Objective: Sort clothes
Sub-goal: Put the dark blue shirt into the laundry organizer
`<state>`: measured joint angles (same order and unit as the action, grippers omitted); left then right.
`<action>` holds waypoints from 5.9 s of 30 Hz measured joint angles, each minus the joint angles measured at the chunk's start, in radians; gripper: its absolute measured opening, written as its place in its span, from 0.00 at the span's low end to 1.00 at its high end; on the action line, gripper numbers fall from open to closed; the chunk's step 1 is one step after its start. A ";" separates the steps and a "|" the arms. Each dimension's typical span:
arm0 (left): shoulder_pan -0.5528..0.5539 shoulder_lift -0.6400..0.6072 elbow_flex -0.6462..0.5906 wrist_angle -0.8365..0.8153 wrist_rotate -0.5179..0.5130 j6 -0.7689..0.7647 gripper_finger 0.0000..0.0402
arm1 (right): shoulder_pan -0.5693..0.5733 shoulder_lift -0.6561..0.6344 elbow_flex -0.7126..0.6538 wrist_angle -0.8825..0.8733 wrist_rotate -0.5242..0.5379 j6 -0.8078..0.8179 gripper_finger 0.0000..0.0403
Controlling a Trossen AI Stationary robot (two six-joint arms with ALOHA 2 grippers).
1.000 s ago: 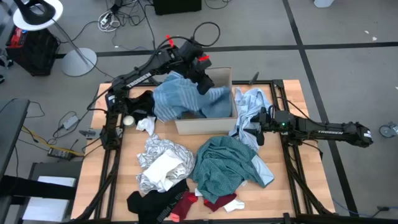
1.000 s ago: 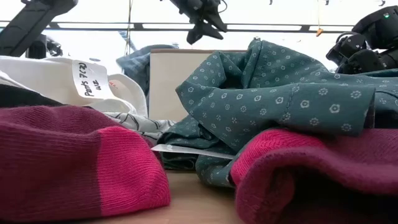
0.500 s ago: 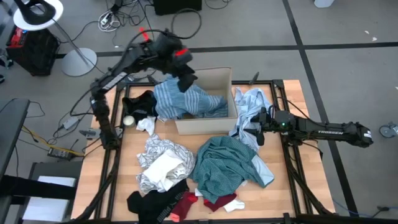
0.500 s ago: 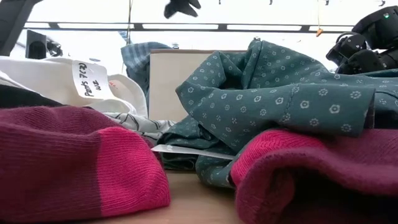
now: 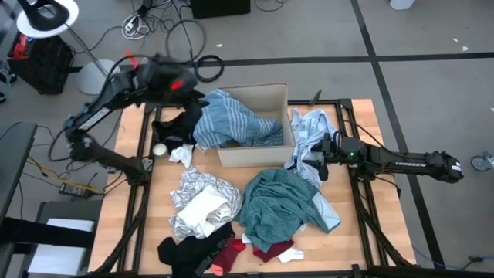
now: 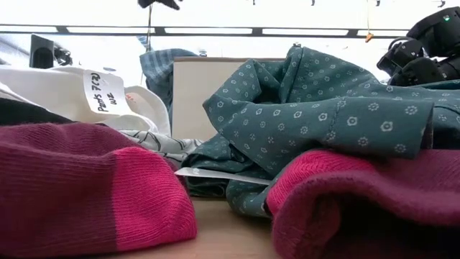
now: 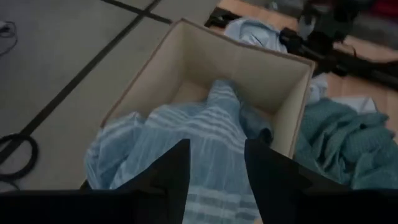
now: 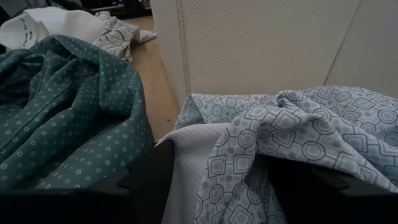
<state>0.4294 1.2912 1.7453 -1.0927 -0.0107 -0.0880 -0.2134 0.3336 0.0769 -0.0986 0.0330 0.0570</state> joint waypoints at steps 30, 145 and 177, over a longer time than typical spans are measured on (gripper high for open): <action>0.023 -0.317 -1.157 1.149 -0.033 -0.216 0.14 | 0.000 0.000 0.000 0.000 0.000 0.000 0.63; 0.069 -0.434 -1.639 1.543 -0.208 -0.195 0.53 | 0.000 0.000 0.000 0.000 -0.001 0.000 0.63; 0.157 -0.146 -1.146 1.424 0.093 -0.069 0.01 | 0.000 0.000 0.000 0.000 -0.001 0.000 0.63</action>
<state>0.5866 1.1450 0.5998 0.3308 0.0820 -0.1572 -0.2134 0.3336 0.0765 -0.0986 0.0322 0.0566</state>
